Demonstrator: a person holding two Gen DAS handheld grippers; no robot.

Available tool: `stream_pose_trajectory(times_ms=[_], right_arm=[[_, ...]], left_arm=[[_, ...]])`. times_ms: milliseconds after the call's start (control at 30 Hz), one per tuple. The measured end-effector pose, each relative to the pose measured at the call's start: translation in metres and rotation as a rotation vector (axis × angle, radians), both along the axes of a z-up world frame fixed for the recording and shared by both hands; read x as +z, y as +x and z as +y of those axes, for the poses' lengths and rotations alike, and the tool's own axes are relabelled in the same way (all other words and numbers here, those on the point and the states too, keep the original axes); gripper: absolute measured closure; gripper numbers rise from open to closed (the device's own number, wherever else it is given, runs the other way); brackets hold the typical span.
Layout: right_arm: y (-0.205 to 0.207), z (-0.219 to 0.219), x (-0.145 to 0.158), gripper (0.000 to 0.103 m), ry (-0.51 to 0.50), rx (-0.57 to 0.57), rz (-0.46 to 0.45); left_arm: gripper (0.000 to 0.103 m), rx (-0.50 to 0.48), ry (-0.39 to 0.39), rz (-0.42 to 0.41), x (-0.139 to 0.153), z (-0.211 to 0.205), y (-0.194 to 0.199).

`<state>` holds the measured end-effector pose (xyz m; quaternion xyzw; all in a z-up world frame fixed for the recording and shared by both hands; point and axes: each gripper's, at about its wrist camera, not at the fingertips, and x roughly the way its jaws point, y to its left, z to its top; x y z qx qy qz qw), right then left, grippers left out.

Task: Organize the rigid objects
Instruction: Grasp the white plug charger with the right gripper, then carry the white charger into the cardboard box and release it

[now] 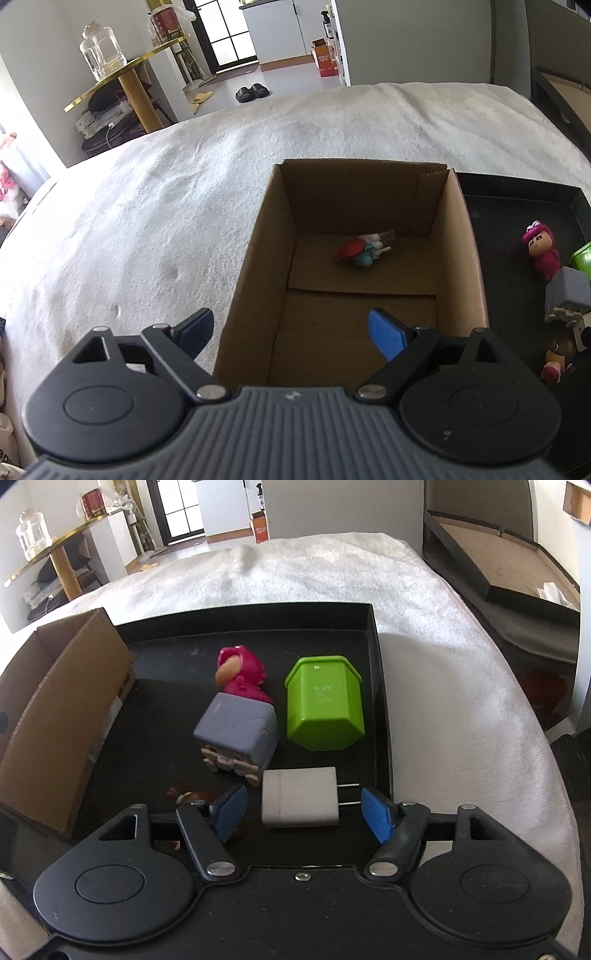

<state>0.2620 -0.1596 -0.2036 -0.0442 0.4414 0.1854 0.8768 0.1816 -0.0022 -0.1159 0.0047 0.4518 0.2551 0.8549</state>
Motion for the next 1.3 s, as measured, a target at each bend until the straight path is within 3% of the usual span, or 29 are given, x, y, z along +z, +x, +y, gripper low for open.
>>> stream_pose_trajectory(times_ms=[200, 267, 467, 500, 533, 1300], right_arm=[[0.003, 0.002, -0.005, 0.035, -0.015, -0.003, -0.003], [0.003, 0.006, -0.006, 0.042, -0.029, 0.004, -0.007], [0.0, 0.007, 0.0, 0.043, -0.011, 0.019, -0.007], [-0.002, 0.007, 0.002, 0.055, -0.01, 0.017, -0.011], [-0.002, 0.007, 0.005, 0.058, 0.004, 0.023, -0.01], [-0.011, 0.045, 0.063, 0.058, 0.043, 0.078, -0.129]], left_arm=[[0.013, -0.002, 0.01, 0.012, -0.003, -0.005, 0.002], [0.013, 0.0, 0.009, 0.01, -0.002, -0.005, 0.001], [0.013, 0.002, 0.006, 0.004, -0.002, -0.005, 0.0], [0.013, 0.004, 0.004, 0.002, -0.002, -0.004, 0.0], [0.013, 0.005, 0.002, 0.001, -0.002, -0.003, 0.0], [0.013, 0.033, -0.052, -0.046, -0.004, 0.024, -0.014]])
